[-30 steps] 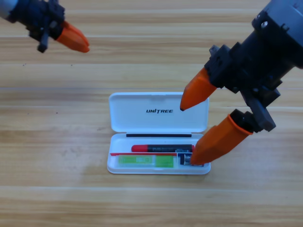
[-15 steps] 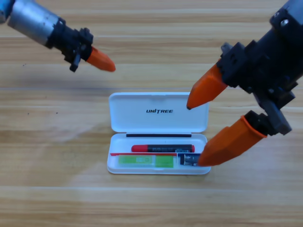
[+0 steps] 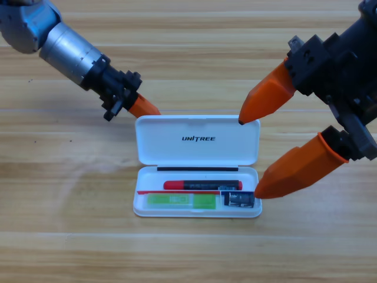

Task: Clean up eraser and pencils

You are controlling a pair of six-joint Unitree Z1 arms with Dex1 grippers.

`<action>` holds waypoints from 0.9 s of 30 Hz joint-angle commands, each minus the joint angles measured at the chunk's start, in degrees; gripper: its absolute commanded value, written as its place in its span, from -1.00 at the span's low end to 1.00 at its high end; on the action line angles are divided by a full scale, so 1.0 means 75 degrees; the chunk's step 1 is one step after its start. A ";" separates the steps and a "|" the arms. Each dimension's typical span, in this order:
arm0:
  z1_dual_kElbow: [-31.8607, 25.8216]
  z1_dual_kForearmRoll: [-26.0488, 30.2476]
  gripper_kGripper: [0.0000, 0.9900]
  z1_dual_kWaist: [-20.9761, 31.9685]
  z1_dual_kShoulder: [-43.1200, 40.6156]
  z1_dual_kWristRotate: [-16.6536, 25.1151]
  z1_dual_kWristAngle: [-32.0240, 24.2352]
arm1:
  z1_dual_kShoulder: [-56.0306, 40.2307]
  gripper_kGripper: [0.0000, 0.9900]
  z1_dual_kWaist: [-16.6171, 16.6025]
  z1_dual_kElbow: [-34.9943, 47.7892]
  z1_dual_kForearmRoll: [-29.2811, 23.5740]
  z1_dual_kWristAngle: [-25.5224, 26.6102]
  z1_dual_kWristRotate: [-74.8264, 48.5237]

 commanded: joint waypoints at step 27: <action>0.1641 -0.0370 -1.00 -0.1731 -0.0574 0.0038 0.0861 | -0.0013 0.99 -0.0061 0.0201 -0.0106 0.0017 0.0153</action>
